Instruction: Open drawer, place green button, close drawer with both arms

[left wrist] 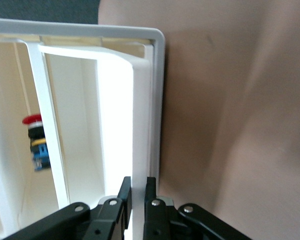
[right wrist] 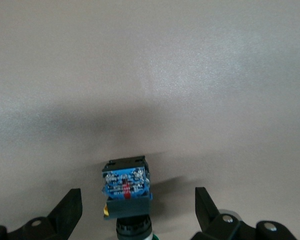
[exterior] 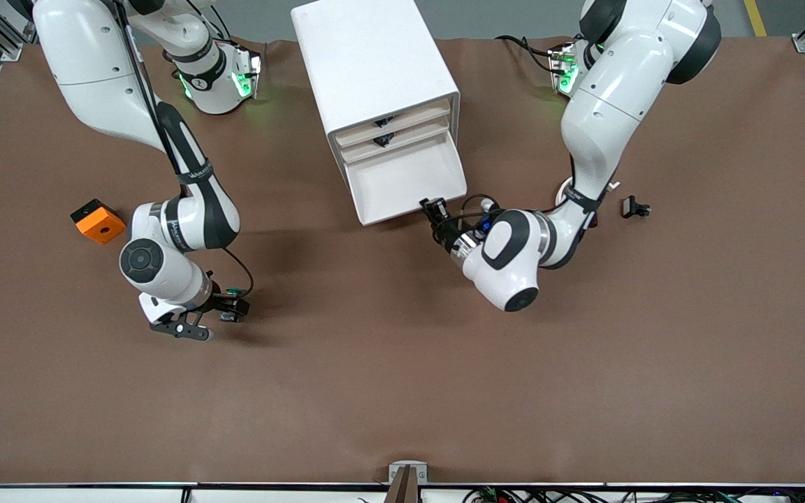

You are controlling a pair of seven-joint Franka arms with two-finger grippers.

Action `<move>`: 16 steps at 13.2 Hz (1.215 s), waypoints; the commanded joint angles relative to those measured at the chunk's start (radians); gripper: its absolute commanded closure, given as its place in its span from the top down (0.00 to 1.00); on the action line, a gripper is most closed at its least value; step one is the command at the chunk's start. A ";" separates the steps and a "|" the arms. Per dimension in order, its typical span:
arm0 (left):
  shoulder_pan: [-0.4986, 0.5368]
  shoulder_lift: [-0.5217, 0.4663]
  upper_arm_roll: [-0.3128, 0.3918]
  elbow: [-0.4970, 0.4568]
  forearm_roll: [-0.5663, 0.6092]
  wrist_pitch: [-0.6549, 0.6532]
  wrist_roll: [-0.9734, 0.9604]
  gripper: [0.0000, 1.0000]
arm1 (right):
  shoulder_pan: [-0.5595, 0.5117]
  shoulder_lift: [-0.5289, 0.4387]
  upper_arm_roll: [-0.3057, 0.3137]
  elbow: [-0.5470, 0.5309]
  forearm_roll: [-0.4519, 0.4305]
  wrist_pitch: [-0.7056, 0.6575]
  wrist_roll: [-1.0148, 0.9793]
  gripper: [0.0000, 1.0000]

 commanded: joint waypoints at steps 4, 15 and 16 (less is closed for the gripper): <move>0.055 0.013 -0.017 0.096 -0.033 0.122 0.009 0.54 | 0.004 0.037 0.003 0.029 -0.003 0.030 0.023 0.69; 0.133 -0.125 0.060 0.202 0.217 0.127 0.337 1.00 | 0.099 -0.047 0.009 0.180 0.006 -0.301 0.262 0.00; 0.133 -0.145 0.066 0.202 0.309 0.130 0.375 1.00 | 0.133 -0.064 0.010 0.219 0.009 -0.370 0.334 0.00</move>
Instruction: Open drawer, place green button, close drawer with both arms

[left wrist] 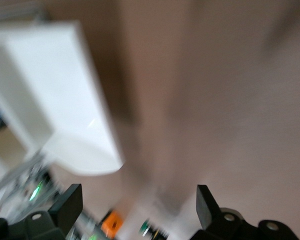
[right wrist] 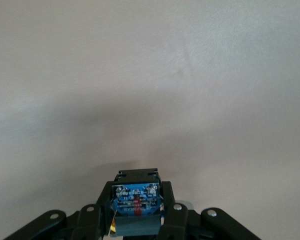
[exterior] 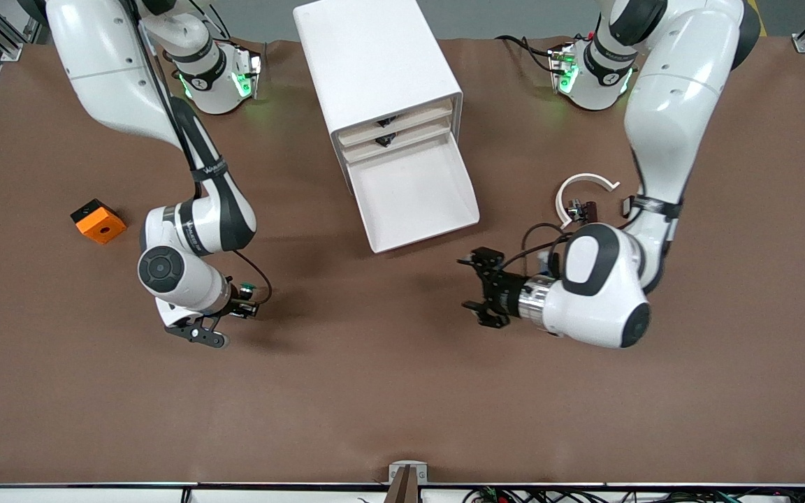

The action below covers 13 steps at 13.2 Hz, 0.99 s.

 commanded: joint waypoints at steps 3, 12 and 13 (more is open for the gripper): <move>-0.012 -0.133 0.025 -0.025 0.505 0.002 0.213 1.00 | 0.185 -0.065 0.000 0.200 0.013 -0.312 0.369 0.00; 0.083 -0.345 0.008 -0.110 0.704 -0.086 0.997 1.00 | 0.500 -0.051 0.006 0.161 0.056 -0.115 0.810 0.00; 0.103 -0.371 0.007 -0.127 0.704 -0.086 1.064 1.00 | 0.514 -0.051 0.006 0.130 0.056 -0.074 0.827 0.00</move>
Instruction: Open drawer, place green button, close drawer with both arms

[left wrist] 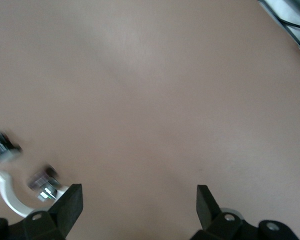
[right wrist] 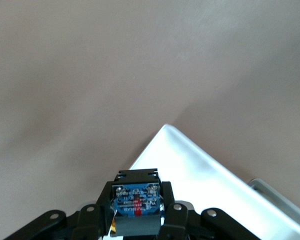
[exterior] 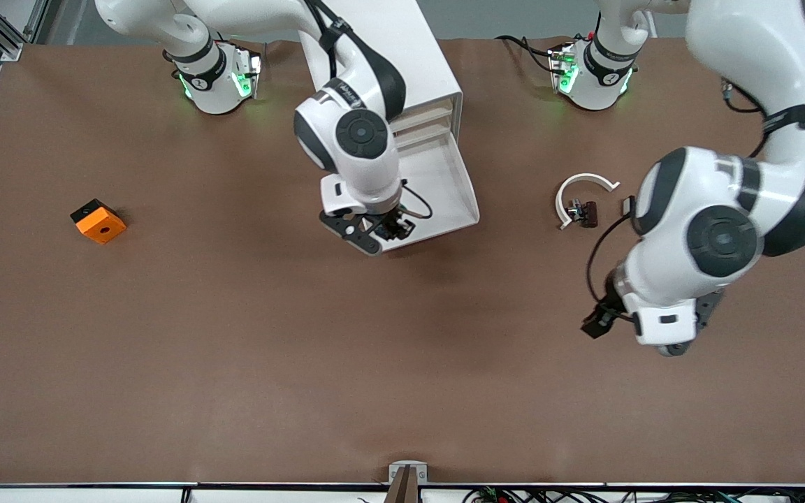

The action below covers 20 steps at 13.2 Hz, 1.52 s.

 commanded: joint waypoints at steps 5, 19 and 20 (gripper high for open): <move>0.119 -0.237 -0.014 -0.234 -0.049 0.010 0.458 1.00 | 0.070 0.031 -0.011 -0.118 0.006 0.184 0.100 0.00; 0.156 -0.507 -0.013 -0.380 -0.048 -0.010 0.809 1.00 | 0.058 0.081 -0.014 -0.046 0.003 0.120 0.085 1.00; 0.156 -0.513 -0.013 -0.380 -0.049 -0.013 0.809 1.00 | 0.038 0.083 -0.013 0.001 0.005 0.050 0.025 1.00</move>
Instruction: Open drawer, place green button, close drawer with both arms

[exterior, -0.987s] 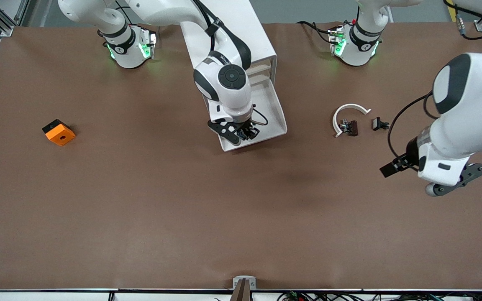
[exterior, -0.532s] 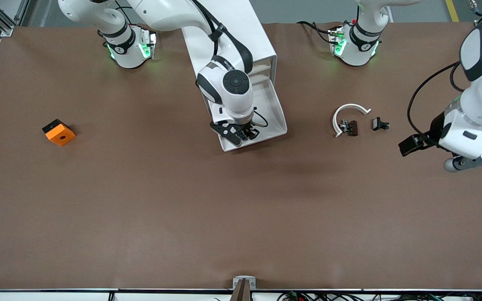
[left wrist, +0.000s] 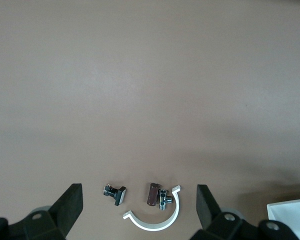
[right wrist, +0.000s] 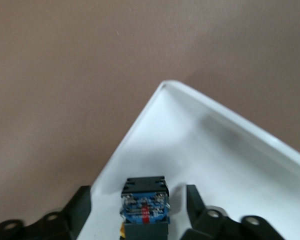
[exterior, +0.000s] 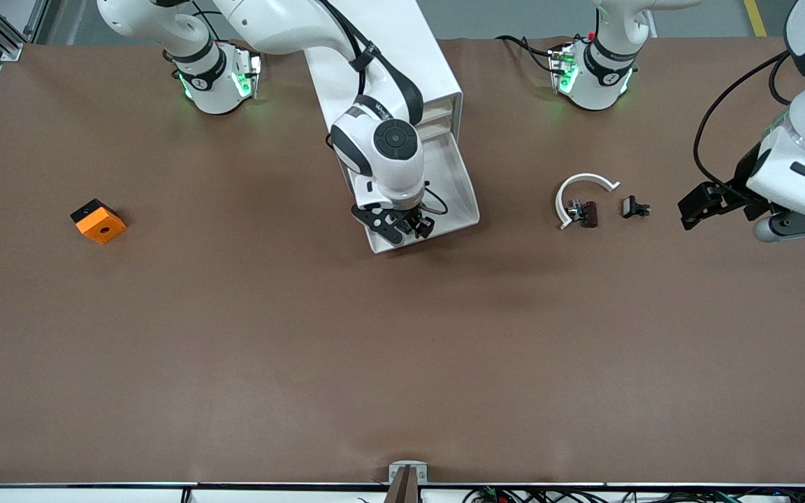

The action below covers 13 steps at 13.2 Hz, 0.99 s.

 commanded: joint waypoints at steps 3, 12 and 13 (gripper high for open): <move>0.007 -0.042 -0.007 -0.024 -0.016 -0.033 0.043 1.00 | -0.136 -0.006 0.001 0.197 0.013 -0.294 -0.285 1.00; 0.151 -0.092 -0.174 -0.101 -0.073 -0.031 0.120 1.00 | -0.584 -0.196 -0.007 0.202 -0.034 -0.578 -1.138 1.00; 0.147 -0.082 -0.174 -0.107 -0.073 -0.018 0.118 1.00 | -0.622 -0.215 -0.007 0.202 -0.062 -0.595 -1.215 1.00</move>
